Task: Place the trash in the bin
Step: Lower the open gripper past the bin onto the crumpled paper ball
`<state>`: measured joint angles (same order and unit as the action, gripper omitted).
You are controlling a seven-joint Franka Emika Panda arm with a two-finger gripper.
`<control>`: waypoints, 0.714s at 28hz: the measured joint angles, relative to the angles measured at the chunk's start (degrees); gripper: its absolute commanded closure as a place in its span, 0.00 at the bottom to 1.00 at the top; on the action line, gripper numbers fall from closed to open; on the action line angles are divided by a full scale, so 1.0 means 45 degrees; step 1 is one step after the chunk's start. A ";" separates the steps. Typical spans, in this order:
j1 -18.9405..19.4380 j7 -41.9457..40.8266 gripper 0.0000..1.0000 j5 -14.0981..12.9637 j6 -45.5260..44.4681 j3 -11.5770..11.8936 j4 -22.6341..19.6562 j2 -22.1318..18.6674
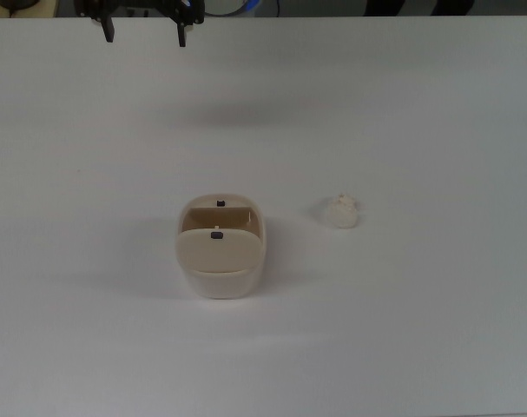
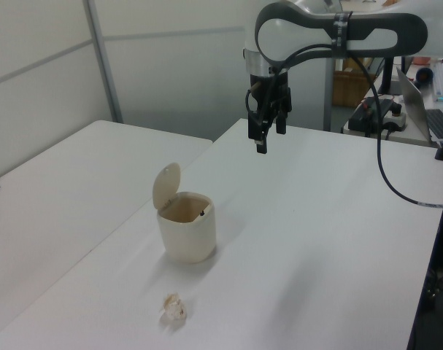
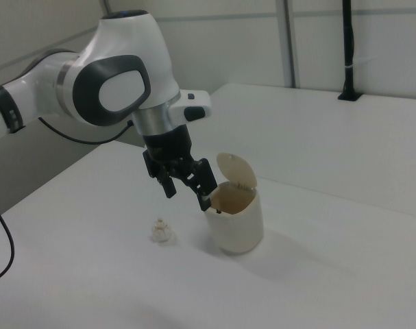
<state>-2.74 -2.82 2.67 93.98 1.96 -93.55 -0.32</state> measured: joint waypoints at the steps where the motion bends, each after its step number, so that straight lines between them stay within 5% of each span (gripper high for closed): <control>1: 0.0000 0.0000 0.00 0.0000 0.0000 0.0000 0.0000 0.0000; 9: 0.0171 -0.0005 0.00 -0.1303 0.0000 -0.0155 -0.0008 0.0214; 20: 0.2309 0.0023 0.00 -0.1437 0.1484 -0.0459 -0.0302 0.1748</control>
<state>7.65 -2.72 -3.80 100.66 -0.10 -94.91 7.55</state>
